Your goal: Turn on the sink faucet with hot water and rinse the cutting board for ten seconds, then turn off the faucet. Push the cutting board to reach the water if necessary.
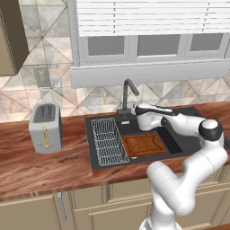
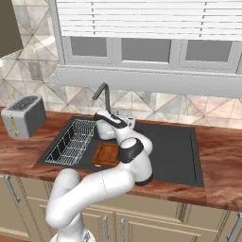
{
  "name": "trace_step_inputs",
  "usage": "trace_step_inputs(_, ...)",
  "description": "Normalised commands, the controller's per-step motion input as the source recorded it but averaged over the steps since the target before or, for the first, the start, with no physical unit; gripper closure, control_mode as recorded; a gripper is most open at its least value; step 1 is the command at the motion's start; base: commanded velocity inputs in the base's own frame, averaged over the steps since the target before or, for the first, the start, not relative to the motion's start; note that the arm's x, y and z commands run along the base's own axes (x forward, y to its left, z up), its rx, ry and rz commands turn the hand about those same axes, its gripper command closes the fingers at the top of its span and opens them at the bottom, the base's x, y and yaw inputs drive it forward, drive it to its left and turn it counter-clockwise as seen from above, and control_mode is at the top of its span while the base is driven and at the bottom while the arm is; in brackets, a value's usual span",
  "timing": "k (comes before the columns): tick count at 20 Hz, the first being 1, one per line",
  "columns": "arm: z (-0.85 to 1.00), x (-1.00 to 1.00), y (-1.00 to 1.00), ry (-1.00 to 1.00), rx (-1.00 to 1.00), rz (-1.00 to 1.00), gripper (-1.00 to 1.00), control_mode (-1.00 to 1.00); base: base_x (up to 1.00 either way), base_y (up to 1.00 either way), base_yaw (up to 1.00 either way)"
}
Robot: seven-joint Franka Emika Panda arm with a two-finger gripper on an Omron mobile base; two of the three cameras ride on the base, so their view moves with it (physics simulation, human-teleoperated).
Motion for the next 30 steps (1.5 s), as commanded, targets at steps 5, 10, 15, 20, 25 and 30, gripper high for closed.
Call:
trace_step_inputs(5,-0.08,0.02,0.1,0.0,0.0,0.0,-1.0,-1.0,0.0,0.0,0.0)
trace_step_inputs(10,0.0,0.05,0.05,0.0,0.0,0.0,-1.0,-1.0,0.0,0.0,0.0)
trace_step_inputs(15,0.0,0.06,0.05,0.0,0.0,0.0,-1.0,-1.0,0.0,0.0,0.0)
trace_step_inputs(20,0.0,0.1,0.07,0.0,0.0,0.0,-1.0,-1.0,0.0,0.0,0.0)
trace_step_inputs(25,0.0,0.11,0.04,0.0,0.0,0.0,-1.0,-1.0,0.0,0.0,0.0)
trace_step_inputs(30,0.0,0.12,0.01,0.0,0.0,0.0,-1.0,-1.0,0.0,0.0,0.0)
